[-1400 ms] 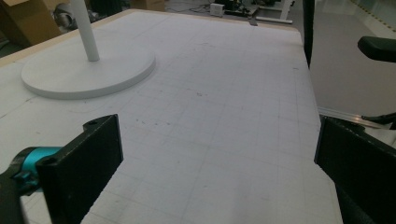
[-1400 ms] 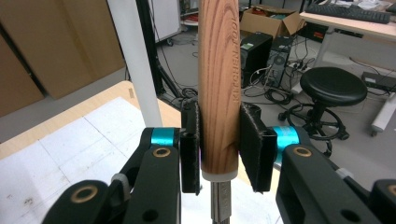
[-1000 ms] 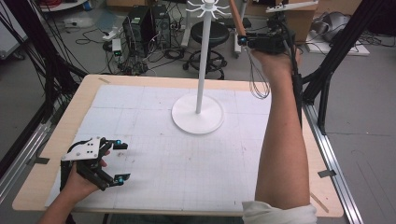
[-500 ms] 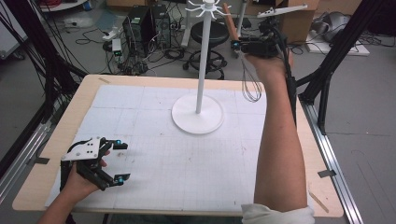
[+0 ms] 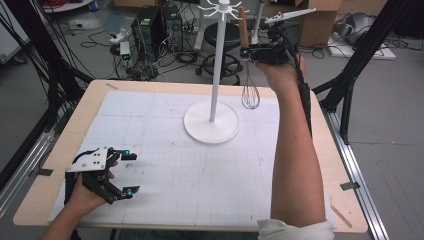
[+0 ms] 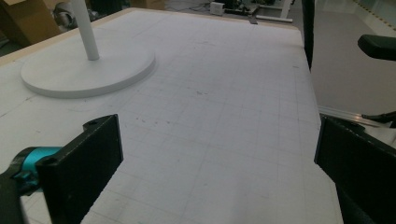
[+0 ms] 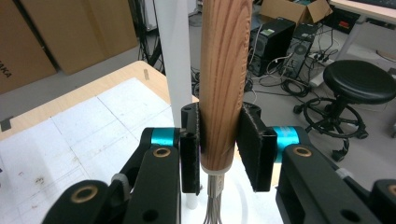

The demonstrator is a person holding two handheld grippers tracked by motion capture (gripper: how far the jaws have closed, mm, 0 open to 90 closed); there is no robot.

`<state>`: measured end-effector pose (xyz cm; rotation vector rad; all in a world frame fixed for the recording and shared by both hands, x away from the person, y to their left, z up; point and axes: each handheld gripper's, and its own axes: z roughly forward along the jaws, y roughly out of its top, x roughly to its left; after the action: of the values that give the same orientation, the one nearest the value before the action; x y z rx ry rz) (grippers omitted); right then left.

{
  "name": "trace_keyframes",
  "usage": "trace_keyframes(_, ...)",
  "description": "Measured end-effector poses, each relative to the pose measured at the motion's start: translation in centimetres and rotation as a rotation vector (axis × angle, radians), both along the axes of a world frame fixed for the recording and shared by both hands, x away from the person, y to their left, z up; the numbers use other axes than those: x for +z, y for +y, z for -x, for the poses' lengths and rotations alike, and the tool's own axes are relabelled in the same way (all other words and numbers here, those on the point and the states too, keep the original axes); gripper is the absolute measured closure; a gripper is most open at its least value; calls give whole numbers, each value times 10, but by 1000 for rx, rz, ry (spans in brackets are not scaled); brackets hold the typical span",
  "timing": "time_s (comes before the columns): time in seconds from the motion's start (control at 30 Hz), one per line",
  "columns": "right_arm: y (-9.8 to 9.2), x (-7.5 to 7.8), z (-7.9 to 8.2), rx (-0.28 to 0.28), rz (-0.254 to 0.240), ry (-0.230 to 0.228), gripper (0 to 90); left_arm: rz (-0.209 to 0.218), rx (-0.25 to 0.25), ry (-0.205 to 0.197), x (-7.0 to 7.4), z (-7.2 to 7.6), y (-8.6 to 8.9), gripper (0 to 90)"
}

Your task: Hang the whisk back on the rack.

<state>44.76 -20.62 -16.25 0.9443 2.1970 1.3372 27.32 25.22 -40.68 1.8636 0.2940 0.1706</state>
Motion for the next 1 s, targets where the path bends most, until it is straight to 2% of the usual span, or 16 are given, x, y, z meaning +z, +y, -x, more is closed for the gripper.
trace_keyframes(0.4, 3, -1, 0, -4, 5, -6, 703, 0, 1, -1, 0, 0, 0, 17)
trace_keyframes(0.53, 2, 0, 1, -7, 22, -15, 651, -2, -2, -2, 0, 0, 0, 17)
trace_keyframes(0.8, -7, 0, 6, 0, 7, -18, 618, 0, -1, 0, 0, 0, 0, 17)
trace_keyframes(1.0, -15, 1, 16, 18, 4, -34, 593, -3, -2, -1, 0, 0, 0, 17)
